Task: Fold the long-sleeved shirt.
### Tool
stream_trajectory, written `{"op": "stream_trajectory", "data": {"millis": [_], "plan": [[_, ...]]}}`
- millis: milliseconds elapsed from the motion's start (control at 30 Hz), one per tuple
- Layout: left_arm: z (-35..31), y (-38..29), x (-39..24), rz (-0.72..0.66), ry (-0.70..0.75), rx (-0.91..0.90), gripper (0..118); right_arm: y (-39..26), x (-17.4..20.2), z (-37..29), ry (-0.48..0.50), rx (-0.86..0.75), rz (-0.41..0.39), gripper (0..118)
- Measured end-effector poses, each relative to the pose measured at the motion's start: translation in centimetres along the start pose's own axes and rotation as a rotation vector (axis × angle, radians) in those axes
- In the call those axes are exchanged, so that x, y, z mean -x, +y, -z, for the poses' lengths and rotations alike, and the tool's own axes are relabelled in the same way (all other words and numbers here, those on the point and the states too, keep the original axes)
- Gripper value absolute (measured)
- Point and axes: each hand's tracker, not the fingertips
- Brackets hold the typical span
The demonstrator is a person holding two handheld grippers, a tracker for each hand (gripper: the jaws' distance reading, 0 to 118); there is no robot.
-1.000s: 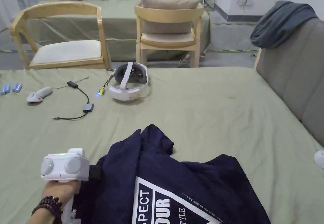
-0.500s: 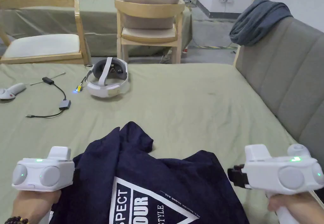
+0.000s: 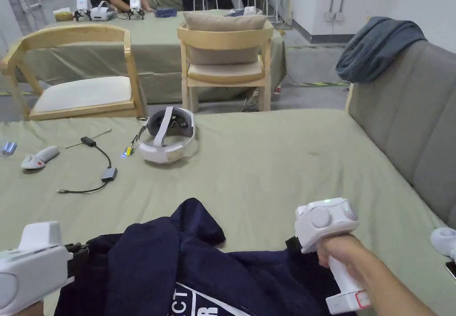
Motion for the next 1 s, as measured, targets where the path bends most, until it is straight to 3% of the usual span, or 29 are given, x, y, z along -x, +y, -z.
{"op": "stream_trajectory", "data": {"millis": [67,133,300,433,667,800,900,1000], "plan": [[-0.2,0.0,-0.4,0.015,0.006,-0.005,5,-0.3,-0.7,-0.8,0.061,0.012,0.086,3],[-0.3,0.2,-0.5,0.017,0.006,-0.007,5,-0.7,-1.2,-1.4,0.043,-0.017,0.060,3],[-3.4,3.1,-0.8,0.024,-0.033,-0.131,5,-1.1,-3.1,-9.1,0.082,-0.212,0.111,3],[-8.5,7.8,-2.7,0.159,-0.032,-0.295,5,1.0,-5.0,-18.9,0.056,-0.459,0.075,3],[-17.4,19.4,-3.9,0.206,-0.025,-0.534,5,5.7,-6.5,-39.7,-0.007,-0.846,0.025,3],[-20.1,27.3,-4.6,0.166,-0.010,-0.613,5,11.4,-6.7,-46.9,-0.139,-0.948,-0.026,3],[-20.5,32.8,-5.2,0.126,-0.026,-0.649,5,15.8,-6.7,-49.9,-0.233,-0.971,0.001,3],[-20.6,36.4,-6.2,0.119,-0.009,-0.663,5,18.7,-6.3,-51.7,-0.249,-0.983,0.042,3]]}}
